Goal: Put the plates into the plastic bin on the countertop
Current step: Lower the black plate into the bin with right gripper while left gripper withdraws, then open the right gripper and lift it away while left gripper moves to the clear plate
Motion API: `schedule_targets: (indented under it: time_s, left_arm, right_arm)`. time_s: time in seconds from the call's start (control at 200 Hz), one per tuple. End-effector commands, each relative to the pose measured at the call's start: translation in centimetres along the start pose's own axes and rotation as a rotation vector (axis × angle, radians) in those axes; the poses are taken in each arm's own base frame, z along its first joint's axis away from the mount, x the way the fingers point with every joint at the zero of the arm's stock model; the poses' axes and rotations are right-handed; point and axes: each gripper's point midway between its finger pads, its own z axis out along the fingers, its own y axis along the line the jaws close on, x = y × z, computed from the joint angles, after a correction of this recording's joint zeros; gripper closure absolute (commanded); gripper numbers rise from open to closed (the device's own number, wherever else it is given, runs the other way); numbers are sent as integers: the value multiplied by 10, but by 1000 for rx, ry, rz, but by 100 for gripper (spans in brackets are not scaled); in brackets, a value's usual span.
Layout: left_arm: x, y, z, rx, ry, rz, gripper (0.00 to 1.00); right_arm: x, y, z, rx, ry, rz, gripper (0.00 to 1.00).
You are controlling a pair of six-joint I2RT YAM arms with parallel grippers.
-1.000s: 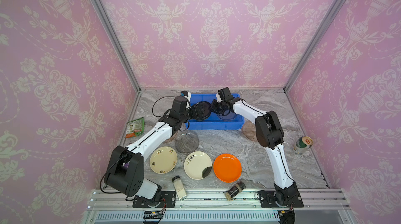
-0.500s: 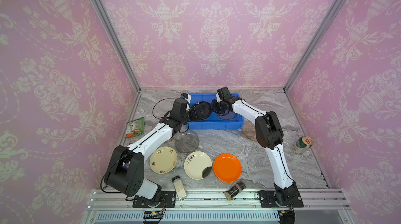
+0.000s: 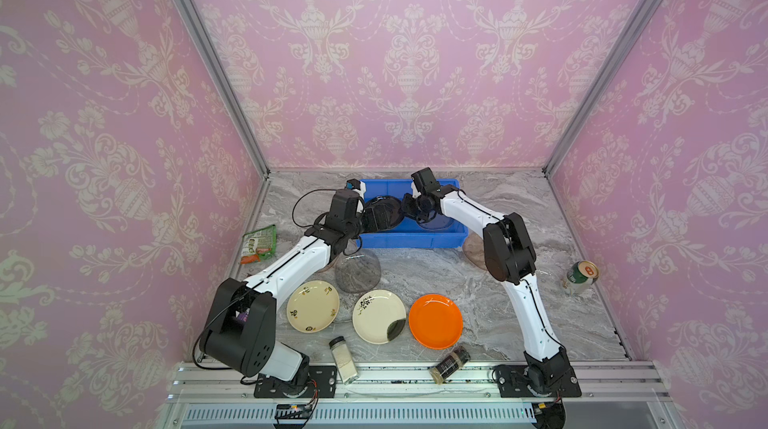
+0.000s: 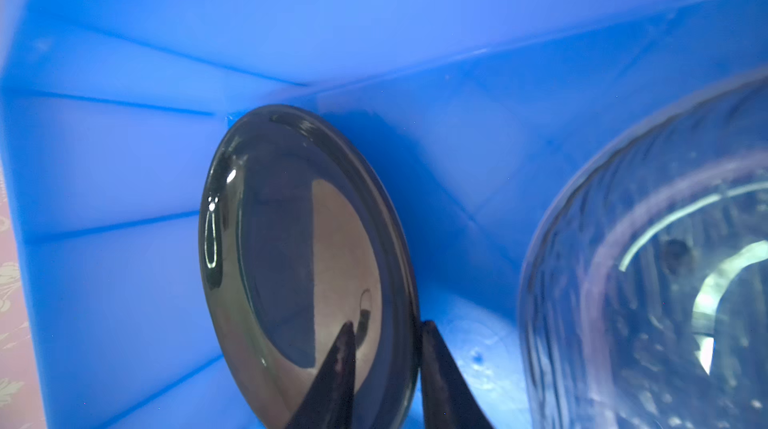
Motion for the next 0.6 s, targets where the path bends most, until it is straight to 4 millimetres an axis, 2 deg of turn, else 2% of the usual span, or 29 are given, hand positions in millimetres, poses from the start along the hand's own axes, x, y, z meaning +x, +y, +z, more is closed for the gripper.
schedule_targets:
  time_s: [0.0, 0.06, 0.11, 0.18, 0.315, 0.395, 0.46, 0.595]
  left_arm:
    - [5, 3, -1, 5, 11, 13, 1]
    - [5, 2, 0, 10, 13, 12, 1]
    - [6, 3, 1, 9, 14, 9, 1]
    - [5, 1, 1, 12, 14, 7, 1]
    - [6, -7, 3, 19, 21, 27, 1]
    - [10, -19, 4, 31, 36, 62, 1]
    - [16, -34, 5, 59, 51, 92, 1]
    - [45, -85, 17, 197, 132, 128, 1]
  right_arm:
    - [-3, 8, -6, 2, -13, -36, 71]
    - [-2, 9, -10, 7, -17, -40, 70]
    - [-3, 7, -16, 22, -23, -46, 61]
    - [-3, 8, -25, 34, -31, -61, 57]
    - [-9, 12, -61, 34, -94, -81, 56]
    - [-18, 17, -99, 31, -156, -103, 56]
    - [-29, 14, -144, 46, -215, -118, 56]
    - [-52, -23, -241, 56, -388, -48, 57]
